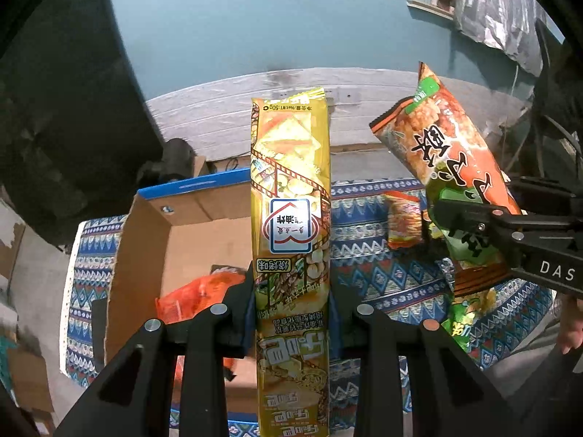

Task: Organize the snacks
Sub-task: 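Carry both bags over the cardboard box and release them inside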

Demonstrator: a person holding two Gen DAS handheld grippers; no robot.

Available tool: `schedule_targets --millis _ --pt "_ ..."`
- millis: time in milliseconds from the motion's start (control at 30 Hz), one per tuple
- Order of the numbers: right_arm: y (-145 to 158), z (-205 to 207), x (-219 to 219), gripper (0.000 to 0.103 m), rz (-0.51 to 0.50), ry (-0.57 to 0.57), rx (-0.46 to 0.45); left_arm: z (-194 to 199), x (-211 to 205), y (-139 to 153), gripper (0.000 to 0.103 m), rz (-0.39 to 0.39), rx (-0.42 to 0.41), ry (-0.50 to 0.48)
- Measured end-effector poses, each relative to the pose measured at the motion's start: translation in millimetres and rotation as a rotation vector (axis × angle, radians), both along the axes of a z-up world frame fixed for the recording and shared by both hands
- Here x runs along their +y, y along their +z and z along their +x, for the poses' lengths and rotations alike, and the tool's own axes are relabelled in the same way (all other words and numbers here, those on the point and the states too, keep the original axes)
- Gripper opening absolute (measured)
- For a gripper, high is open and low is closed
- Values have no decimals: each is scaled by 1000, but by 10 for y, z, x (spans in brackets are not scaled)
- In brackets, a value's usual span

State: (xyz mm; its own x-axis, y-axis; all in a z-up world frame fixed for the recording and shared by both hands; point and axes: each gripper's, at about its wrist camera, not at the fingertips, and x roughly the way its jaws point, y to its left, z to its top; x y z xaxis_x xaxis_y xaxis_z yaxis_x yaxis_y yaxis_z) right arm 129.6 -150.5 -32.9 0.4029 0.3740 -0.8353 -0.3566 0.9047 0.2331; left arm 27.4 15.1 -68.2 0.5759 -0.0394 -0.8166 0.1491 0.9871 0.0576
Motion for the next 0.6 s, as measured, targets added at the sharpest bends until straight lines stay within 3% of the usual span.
schedule_targets --millis 600 --pt "-84 212 1071 33 -1 152 21 21 884 -106 32 -18 12 153"
